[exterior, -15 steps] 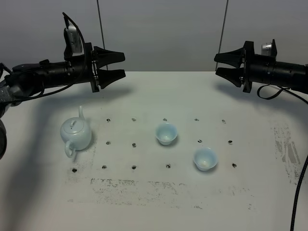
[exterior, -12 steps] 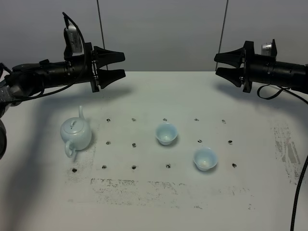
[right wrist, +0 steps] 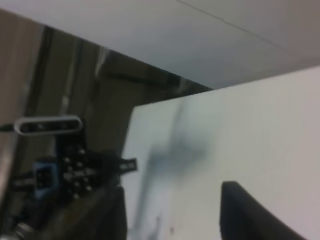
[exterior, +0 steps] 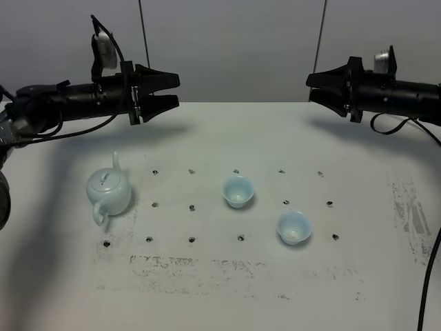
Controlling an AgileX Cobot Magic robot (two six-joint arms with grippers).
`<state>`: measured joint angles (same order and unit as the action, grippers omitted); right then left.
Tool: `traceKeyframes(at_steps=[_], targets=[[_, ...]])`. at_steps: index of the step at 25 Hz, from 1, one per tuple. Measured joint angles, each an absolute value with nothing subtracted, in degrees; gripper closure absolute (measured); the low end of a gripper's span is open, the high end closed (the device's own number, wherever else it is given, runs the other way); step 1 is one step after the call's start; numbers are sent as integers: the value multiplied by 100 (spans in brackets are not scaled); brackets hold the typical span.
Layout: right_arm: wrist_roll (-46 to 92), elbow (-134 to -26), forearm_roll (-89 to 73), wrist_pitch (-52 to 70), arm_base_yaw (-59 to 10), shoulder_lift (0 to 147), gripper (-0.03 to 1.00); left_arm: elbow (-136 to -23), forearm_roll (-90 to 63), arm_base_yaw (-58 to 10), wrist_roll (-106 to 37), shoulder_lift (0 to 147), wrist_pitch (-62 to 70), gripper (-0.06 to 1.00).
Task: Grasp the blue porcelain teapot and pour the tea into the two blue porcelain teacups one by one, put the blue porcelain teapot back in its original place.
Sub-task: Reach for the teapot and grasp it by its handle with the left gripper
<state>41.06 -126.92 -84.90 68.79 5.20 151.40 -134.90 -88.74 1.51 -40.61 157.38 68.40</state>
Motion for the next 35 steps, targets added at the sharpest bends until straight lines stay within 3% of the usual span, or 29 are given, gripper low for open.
traceKeyframes(at_steps=[3, 7, 11, 14, 19, 22, 27, 35], targets=[[3732, -13616, -6852, 6897, 507, 15134, 60, -14463, -7570, 138, -3934, 15738, 6840, 32], [2261, -14489, -3393, 6958, 431, 15129, 62, -15436, -4894, 4, -3045, 15562, 6648, 33], [1349, -14710, -429, 6984, 429, 15129, 62, -15530, -2933, -122, -2488, 15389, 6379, 33], [1262, -14473, 672, 6955, 440, 15015, 62, -15203, -2403, -122, -2476, 15155, 6333, 33], [1184, -12903, 1384, 6993, 429, 14120, 63, -14238, -1730, -127, -2778, 14405, 6217, 33], [919, -12344, 1013, 6997, 501, 13465, 63, -14054, -1568, -122, -2666, 14116, 6244, 34], [872, -11412, 0, 6972, 650, 12157, 64, -14036, -1429, -122, -2513, 13714, 6672, 41], [872, -8808, -68, 6477, 650, 9502, 68, -14016, -1417, -122, -2559, 13499, 6844, 54]])
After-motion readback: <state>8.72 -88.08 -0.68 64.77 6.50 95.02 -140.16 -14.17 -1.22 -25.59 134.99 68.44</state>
